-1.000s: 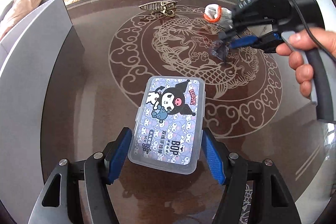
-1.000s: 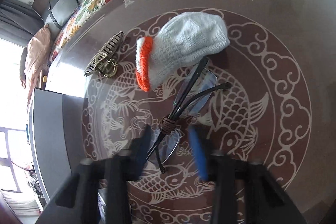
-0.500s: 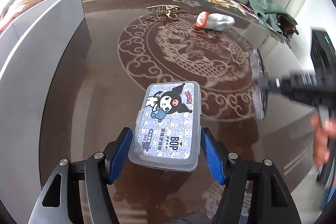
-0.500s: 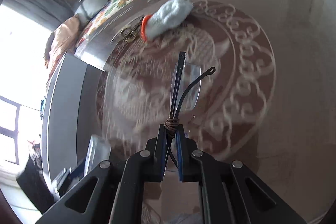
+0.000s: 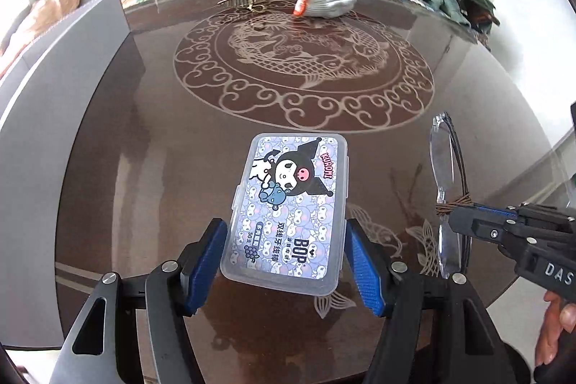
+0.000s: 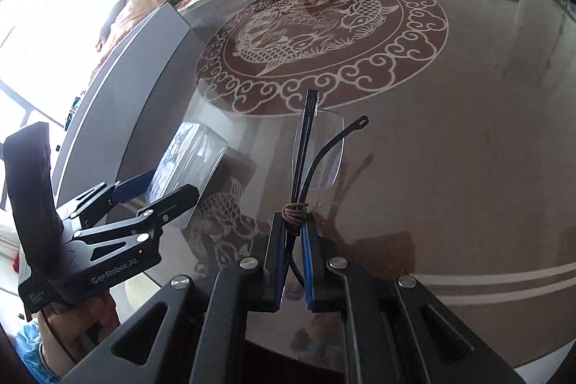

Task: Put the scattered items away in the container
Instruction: 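Lift the case and glasses with both grippers and carry toward the white box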

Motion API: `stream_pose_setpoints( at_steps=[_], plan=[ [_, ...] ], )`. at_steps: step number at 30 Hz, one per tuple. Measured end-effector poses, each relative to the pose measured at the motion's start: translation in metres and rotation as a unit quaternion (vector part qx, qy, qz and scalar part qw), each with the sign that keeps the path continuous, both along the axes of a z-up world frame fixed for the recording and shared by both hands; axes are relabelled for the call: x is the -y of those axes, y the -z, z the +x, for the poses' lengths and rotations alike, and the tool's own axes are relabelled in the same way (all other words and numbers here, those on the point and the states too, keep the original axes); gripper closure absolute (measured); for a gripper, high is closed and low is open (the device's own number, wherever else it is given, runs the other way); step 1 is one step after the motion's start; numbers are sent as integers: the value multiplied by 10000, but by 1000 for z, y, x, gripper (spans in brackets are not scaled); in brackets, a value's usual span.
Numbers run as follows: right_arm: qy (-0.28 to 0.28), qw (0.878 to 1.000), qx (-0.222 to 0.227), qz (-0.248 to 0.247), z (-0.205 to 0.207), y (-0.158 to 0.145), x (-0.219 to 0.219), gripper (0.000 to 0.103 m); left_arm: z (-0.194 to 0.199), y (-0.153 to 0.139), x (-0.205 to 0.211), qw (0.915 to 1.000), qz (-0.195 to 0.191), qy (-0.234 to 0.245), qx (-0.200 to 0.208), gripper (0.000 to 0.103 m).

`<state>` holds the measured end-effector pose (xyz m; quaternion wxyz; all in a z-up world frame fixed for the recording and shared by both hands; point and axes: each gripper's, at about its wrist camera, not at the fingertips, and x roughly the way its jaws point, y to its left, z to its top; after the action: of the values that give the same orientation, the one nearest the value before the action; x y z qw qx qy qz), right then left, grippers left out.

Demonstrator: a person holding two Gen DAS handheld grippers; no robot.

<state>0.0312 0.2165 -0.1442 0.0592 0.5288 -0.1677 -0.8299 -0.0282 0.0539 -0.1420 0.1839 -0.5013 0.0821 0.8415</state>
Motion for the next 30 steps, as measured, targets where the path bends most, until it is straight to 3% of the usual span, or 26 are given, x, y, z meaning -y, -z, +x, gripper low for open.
stream_pose_setpoints(
  at_steps=[14,23,26,28,30],
  plan=[
    [-129,9996,43,267,11,0,9,94,2,3,5,10000,-61,14,-44,38],
    [-72,9999,106,88,6,8,0,90,-7,13,21,9986,325,-191,374,38],
    [-48,9999,104,94,5,9,-2,83,-8,13,23,9984,351,-197,407,38],
    [-37,9998,120,132,4,9,-3,66,-9,13,23,9983,343,-186,431,38],
    [-25,9997,120,224,3,9,-2,59,-10,12,22,9983,317,-165,453,38]
  ],
)
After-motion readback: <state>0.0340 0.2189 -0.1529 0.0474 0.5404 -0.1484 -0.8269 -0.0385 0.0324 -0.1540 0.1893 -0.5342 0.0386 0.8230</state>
